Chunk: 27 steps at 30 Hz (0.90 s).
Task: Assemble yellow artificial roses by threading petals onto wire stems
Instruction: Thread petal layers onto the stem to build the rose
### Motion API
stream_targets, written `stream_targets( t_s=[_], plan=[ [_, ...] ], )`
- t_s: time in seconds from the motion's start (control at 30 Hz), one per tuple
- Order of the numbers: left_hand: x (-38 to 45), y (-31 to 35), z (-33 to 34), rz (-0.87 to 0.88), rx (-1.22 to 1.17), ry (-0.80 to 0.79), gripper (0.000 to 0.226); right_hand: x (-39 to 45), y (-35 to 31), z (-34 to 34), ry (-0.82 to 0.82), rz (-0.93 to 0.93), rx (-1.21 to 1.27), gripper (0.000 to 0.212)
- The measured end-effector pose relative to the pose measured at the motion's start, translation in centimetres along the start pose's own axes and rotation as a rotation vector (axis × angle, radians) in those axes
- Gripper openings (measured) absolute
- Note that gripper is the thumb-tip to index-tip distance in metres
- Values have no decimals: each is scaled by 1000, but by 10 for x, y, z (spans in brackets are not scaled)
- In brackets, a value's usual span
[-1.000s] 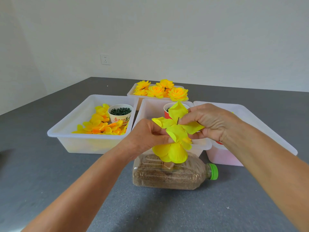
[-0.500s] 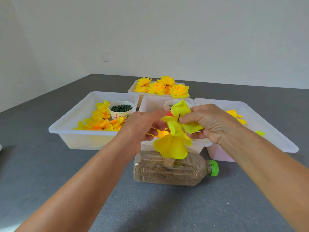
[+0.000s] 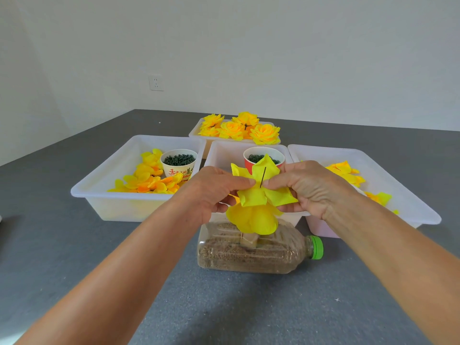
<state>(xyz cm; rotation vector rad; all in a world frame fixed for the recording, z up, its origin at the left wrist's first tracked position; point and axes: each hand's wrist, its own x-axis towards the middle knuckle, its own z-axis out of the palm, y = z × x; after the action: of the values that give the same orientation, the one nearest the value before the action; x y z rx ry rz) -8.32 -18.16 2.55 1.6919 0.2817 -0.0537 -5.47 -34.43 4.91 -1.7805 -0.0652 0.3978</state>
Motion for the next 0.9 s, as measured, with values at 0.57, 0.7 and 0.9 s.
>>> stream_targets(
  t_s=[0.57, 0.7, 0.9],
  plan=[
    [4, 0, 1, -36, 76, -8, 28, 7, 9, 1, -59, 59, -40, 18],
    [5, -2, 1, -36, 87, -5, 24, 8, 10, 1, -56, 65, -62, 16],
    [5, -3, 2, -46, 99, 10, 22, 11, 11, 2, -67, 118, -35, 13]
  ],
)
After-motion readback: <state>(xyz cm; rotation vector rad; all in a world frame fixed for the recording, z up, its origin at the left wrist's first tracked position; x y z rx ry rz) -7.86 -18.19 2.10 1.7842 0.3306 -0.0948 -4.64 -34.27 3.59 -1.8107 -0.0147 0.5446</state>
